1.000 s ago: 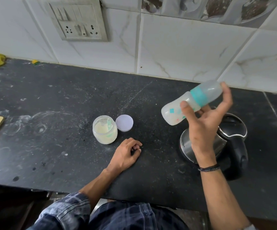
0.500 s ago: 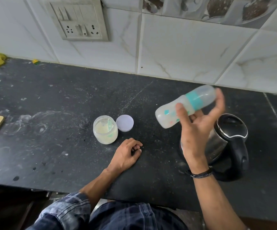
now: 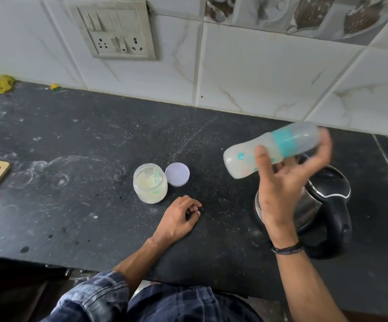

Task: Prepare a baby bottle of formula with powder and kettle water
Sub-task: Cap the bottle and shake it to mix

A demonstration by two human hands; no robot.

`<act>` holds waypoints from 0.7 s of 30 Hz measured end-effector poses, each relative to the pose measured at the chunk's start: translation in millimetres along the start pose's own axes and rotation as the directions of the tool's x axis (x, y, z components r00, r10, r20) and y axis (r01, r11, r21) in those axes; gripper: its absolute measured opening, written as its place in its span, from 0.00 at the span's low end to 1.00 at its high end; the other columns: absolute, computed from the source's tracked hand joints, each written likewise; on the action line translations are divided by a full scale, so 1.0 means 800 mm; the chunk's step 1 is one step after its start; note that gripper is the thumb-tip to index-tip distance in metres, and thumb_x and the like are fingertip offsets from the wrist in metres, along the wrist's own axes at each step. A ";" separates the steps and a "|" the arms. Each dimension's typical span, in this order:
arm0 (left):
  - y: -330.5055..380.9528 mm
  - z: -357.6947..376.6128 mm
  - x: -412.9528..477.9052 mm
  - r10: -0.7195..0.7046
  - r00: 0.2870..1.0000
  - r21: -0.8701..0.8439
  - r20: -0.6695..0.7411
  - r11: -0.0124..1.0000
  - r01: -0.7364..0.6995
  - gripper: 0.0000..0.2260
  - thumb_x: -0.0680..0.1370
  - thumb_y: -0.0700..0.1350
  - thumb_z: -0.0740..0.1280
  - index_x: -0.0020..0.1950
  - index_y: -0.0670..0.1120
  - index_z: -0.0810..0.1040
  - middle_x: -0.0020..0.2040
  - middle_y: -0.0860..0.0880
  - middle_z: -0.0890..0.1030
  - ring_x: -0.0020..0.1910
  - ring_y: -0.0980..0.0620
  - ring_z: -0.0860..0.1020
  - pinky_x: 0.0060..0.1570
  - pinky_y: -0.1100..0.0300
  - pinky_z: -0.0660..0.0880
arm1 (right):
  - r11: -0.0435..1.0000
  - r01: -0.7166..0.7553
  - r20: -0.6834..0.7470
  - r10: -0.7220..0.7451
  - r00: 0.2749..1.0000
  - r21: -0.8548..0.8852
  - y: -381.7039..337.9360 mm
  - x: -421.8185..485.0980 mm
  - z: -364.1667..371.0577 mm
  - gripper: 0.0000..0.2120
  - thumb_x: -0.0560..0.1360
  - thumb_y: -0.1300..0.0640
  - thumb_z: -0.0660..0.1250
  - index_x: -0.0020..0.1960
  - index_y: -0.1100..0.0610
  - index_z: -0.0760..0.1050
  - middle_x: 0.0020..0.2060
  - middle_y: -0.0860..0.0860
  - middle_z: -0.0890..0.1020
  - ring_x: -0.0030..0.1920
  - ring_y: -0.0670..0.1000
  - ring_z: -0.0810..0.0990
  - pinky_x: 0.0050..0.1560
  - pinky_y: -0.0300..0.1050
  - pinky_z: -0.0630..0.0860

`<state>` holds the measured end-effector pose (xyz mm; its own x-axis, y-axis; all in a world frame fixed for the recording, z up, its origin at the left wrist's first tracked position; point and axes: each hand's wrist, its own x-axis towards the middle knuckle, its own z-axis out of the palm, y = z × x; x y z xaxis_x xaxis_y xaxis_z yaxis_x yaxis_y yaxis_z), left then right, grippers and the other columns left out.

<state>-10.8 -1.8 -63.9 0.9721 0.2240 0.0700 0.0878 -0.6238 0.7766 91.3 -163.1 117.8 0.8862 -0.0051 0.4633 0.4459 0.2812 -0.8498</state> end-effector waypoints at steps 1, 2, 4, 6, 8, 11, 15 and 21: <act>-0.001 0.000 0.000 0.002 1.000 0.002 0.003 1.000 -0.002 0.07 0.78 0.42 0.70 0.56 0.49 0.82 0.46 0.56 0.78 0.47 0.55 0.76 0.51 0.58 0.76 | 0.999 -0.032 0.058 0.032 0.998 -0.017 0.000 -0.001 -0.001 0.41 0.76 0.64 0.78 0.77 0.46 0.56 0.70 0.39 0.74 0.64 0.50 0.82 0.57 0.44 0.82; -0.001 0.000 -0.001 0.008 1.000 0.003 0.006 1.000 -0.008 0.07 0.78 0.42 0.70 0.55 0.49 0.83 0.46 0.57 0.78 0.47 0.56 0.76 0.50 0.58 0.76 | 0.999 -0.035 0.094 0.037 0.995 -0.026 -0.002 -0.003 -0.002 0.41 0.75 0.65 0.77 0.77 0.46 0.56 0.69 0.36 0.76 0.63 0.49 0.82 0.56 0.43 0.82; 0.000 0.000 -0.002 0.012 1.000 -0.003 0.001 1.000 -0.012 0.07 0.77 0.41 0.70 0.55 0.49 0.83 0.46 0.57 0.78 0.47 0.56 0.76 0.50 0.60 0.75 | 0.999 0.044 0.060 -0.044 0.997 -0.004 -0.006 -0.007 0.000 0.41 0.77 0.66 0.76 0.77 0.51 0.53 0.69 0.33 0.75 0.64 0.47 0.81 0.58 0.42 0.82; 0.000 0.001 -0.001 0.003 1.000 0.000 -0.003 1.000 -0.003 0.07 0.77 0.41 0.70 0.55 0.49 0.83 0.46 0.57 0.78 0.47 0.57 0.76 0.50 0.61 0.75 | 0.996 0.086 -0.010 -0.086 0.996 0.014 -0.003 -0.003 -0.002 0.40 0.79 0.64 0.75 0.77 0.54 0.49 0.71 0.34 0.74 0.65 0.49 0.81 0.60 0.44 0.82; 0.000 0.001 -0.001 -0.004 1.000 0.005 -0.001 1.000 0.004 0.07 0.78 0.42 0.70 0.55 0.49 0.83 0.46 0.57 0.78 0.47 0.57 0.76 0.50 0.62 0.75 | 1.000 0.006 0.000 -0.006 1.000 -0.007 -0.002 0.004 -0.002 0.41 0.78 0.64 0.76 0.78 0.51 0.51 0.71 0.37 0.75 0.64 0.50 0.83 0.58 0.44 0.82; -0.002 0.002 -0.002 0.003 1.000 0.004 0.007 1.000 -0.003 0.07 0.78 0.42 0.70 0.55 0.50 0.82 0.46 0.58 0.77 0.47 0.57 0.76 0.49 0.63 0.74 | 0.996 -0.079 0.083 0.082 0.993 -0.038 -0.002 0.002 -0.004 0.42 0.76 0.66 0.77 0.77 0.47 0.55 0.68 0.37 0.77 0.62 0.51 0.83 0.57 0.45 0.83; -0.002 0.003 0.000 -0.003 1.000 0.006 0.000 1.000 0.003 0.07 0.77 0.43 0.70 0.54 0.50 0.82 0.45 0.58 0.77 0.47 0.57 0.76 0.49 0.65 0.73 | 0.997 -0.073 -0.069 0.075 0.995 0.027 -0.003 0.011 -0.004 0.42 0.76 0.56 0.79 0.78 0.45 0.53 0.77 0.55 0.69 0.67 0.57 0.81 0.59 0.60 0.83; -0.003 0.002 -0.001 -0.002 1.000 0.006 0.010 1.000 0.002 0.07 0.78 0.43 0.70 0.55 0.51 0.82 0.45 0.60 0.76 0.47 0.59 0.75 0.49 0.68 0.72 | 0.997 -0.071 0.015 0.071 0.997 0.007 -0.008 0.012 -0.008 0.41 0.76 0.60 0.78 0.77 0.46 0.54 0.75 0.58 0.69 0.64 0.57 0.82 0.58 0.56 0.84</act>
<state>-11.0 -1.9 -66.8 0.9739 0.2182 0.0622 0.0913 -0.6278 0.7730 98.1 -171.1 126.2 0.9136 0.0296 0.4056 0.3808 0.2879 -0.8787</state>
